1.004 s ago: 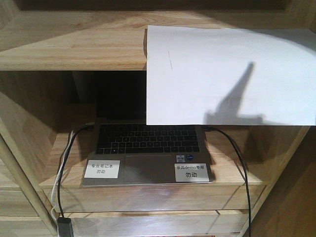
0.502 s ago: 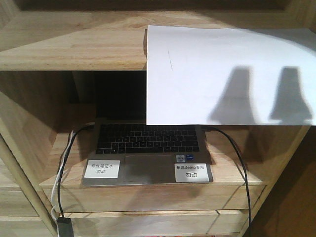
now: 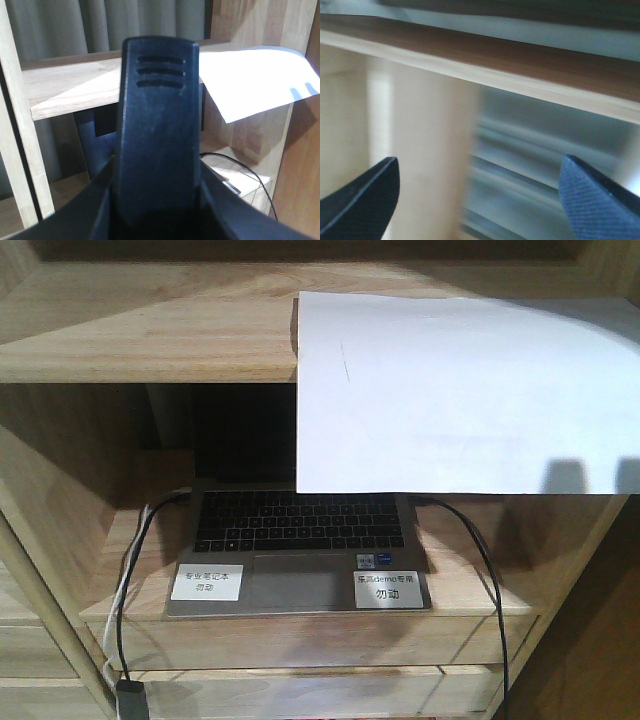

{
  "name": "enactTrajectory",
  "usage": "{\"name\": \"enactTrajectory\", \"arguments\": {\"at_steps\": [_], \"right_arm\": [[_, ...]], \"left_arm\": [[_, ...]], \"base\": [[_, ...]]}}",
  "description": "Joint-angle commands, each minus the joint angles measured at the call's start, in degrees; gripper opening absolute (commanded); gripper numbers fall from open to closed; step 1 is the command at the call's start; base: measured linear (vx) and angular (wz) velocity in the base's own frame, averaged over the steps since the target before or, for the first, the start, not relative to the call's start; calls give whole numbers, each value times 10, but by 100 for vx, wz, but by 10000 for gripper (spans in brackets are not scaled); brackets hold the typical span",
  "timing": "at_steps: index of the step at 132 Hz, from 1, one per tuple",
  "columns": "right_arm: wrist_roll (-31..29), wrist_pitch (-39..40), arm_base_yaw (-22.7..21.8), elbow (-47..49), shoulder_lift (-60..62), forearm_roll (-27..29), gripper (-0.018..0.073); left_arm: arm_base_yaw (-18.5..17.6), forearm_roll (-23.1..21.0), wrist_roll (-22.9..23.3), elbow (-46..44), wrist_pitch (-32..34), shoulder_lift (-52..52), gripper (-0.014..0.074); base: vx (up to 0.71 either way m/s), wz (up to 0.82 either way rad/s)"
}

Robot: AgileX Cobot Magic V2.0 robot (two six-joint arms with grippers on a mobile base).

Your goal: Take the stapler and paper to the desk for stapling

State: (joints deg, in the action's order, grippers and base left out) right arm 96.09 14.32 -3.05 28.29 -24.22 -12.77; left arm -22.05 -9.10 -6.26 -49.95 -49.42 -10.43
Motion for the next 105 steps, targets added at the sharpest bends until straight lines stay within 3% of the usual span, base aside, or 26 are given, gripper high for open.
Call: {"name": "enactTrajectory", "arguments": {"at_steps": [1, 11, 40, 56, 84, 105], "right_arm": [[-2, 39, 0, -30, 22, 2, 601], [-2, 38, 25, -69, 43, 2, 598], [-5, 33, 190, -149, 54, 20, 594], [-9, 33, 252, -183, 53, 46, 594], [-64, 79, 262, -233, 49, 102, 594], [-158, 222, 258, -266, -2, 140, 594]], "left_arm": [[-3, -10, 1, -12, 73, -11, -6], [-3, -10, 1, -12, 73, -11, -6], [-3, -10, 1, -12, 73, -11, -6], [-3, -10, 1, -12, 73, -11, -6], [-3, -10, 1, -12, 73, -11, -6], [-3, -10, 1, -12, 73, -11, -6]], "base": [[0, 0], [0, 0], [0, 0], [0, 0], [0, 0], [0, 0]]}}
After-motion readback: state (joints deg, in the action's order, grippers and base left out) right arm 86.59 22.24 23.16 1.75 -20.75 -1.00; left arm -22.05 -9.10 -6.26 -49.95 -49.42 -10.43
